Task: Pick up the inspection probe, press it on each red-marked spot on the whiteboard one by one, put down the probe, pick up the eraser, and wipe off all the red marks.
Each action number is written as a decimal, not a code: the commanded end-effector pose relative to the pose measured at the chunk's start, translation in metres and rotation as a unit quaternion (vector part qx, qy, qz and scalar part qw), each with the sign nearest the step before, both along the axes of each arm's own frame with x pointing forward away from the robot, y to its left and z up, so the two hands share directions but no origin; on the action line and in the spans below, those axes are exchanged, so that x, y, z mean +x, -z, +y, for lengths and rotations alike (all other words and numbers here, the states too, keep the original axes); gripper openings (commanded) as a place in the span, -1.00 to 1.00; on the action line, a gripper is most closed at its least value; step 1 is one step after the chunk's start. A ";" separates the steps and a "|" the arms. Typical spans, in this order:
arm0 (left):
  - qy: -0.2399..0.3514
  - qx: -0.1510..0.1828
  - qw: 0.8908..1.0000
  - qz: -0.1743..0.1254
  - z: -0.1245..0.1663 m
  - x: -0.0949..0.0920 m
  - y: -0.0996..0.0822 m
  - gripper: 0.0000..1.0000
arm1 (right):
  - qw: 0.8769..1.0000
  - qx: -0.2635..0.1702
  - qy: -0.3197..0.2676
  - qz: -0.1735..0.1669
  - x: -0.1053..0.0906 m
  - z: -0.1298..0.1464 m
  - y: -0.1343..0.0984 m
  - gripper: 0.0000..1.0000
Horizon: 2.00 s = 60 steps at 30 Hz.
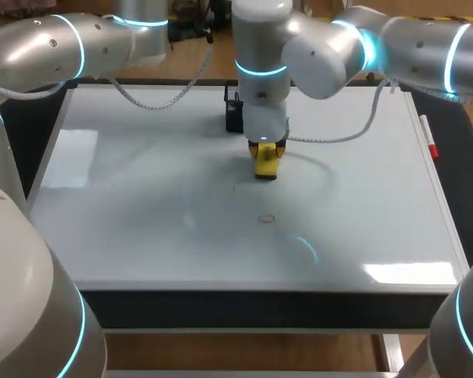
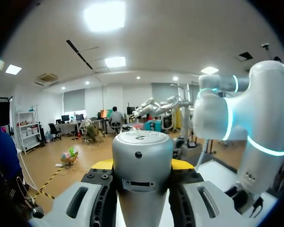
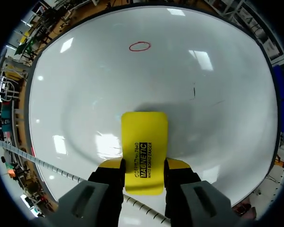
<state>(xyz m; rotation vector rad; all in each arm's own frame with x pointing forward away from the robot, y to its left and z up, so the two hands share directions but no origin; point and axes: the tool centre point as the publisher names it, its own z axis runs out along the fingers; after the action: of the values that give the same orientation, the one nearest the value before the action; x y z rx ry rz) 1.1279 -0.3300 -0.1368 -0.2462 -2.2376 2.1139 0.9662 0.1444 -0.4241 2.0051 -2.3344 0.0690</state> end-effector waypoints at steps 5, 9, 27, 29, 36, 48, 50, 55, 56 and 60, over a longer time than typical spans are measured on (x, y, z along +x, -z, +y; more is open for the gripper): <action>0.002 0.001 1.000 0.001 0.000 0.001 -0.001 -1.00 | 1.000 -0.005 0.030 0.000 0.002 -0.036 0.000 -1.00; 0.002 0.001 1.000 0.001 0.000 0.001 -0.001 -1.00 | 0.999 -0.009 0.052 0.006 0.003 -0.055 0.004 -1.00; 0.002 0.001 1.000 0.001 0.000 0.001 -0.001 -1.00 | 0.987 0.023 0.157 -0.019 0.007 -0.122 -0.026 -1.00; 0.002 0.001 1.000 0.001 0.000 0.001 -0.001 -1.00 | 0.984 0.027 0.177 -0.018 0.006 -0.134 -0.028 -1.00; 0.002 0.001 1.000 0.001 0.000 0.001 -0.001 -1.00 | 0.969 0.025 0.245 -0.022 0.002 -0.180 -0.030 -1.00; 0.002 0.001 1.000 0.001 0.000 0.001 -0.001 -1.00 | 0.940 0.016 0.339 -0.015 -0.021 -0.246 -0.023 -1.00; 0.002 0.001 1.000 0.001 0.000 0.001 -0.001 -1.00 | 0.938 0.018 0.347 -0.015 -0.024 -0.251 -0.022 -1.00; 0.002 0.001 1.000 0.001 0.000 0.001 -0.001 -1.00 | 0.934 0.016 0.357 -0.015 -0.028 -0.258 -0.021 -1.00; 0.002 0.001 1.000 0.001 0.000 0.001 -0.001 -1.00 | 0.933 0.017 0.359 -0.015 -0.028 -0.259 -0.021 -1.00; 0.002 0.001 1.000 0.001 0.000 0.001 -0.001 -1.00 | 0.929 0.018 0.370 -0.017 -0.030 -0.262 -0.023 -1.00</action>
<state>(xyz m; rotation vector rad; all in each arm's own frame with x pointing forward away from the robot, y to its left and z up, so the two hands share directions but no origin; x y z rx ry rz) 1.1279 -0.3300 -0.1368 -0.2464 -2.2375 2.1138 0.9398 -0.1143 -0.4045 1.0109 -2.9377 0.0180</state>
